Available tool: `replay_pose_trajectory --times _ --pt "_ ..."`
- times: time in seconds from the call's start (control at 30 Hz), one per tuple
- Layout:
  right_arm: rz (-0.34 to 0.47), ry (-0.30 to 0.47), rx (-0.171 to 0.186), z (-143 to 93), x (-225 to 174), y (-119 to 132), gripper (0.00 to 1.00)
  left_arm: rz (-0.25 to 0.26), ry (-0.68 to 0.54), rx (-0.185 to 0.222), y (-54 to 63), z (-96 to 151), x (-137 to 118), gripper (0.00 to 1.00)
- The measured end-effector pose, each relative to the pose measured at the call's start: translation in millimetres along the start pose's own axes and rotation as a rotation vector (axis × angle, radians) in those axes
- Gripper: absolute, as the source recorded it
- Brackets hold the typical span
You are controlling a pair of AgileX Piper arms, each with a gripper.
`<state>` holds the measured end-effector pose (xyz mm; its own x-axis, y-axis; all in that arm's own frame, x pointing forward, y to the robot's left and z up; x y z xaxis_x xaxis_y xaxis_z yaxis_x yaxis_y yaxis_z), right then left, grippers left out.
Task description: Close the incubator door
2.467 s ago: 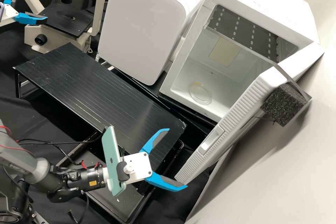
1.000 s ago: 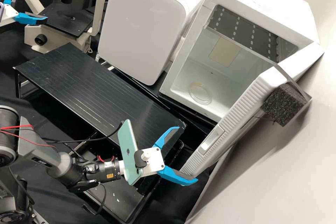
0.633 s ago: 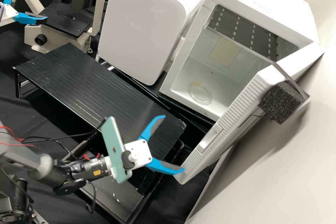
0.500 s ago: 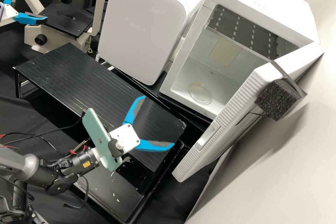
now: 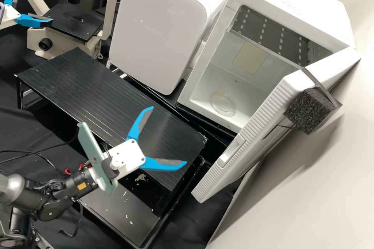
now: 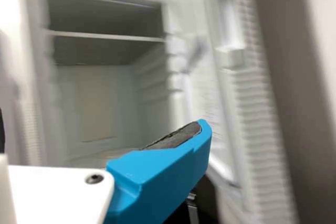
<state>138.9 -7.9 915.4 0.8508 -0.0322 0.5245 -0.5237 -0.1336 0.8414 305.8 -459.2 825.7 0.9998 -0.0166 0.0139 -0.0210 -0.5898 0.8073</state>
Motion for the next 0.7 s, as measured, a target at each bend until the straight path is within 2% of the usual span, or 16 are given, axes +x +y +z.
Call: replay_pose_trajectory --times 0.2,0.3,0.4,0.7 --pt "0.023 -0.156 -0.056 41 32 10 1.00 0.000 0.000 0.000 0.0 0 0 1.00" --pt "0.040 -0.207 -0.078 56 42 14 1.00 0.000 0.000 0.000 0.0 0 0 1.00" --pt "0.043 -0.235 -0.102 67 48 16 1.00 0.000 0.000 0.000 0.0 0 0 1.00" --pt "0.047 -0.253 -0.121 72 52 17 1.00 0.000 0.000 0.000 0.0 0 0 1.00"
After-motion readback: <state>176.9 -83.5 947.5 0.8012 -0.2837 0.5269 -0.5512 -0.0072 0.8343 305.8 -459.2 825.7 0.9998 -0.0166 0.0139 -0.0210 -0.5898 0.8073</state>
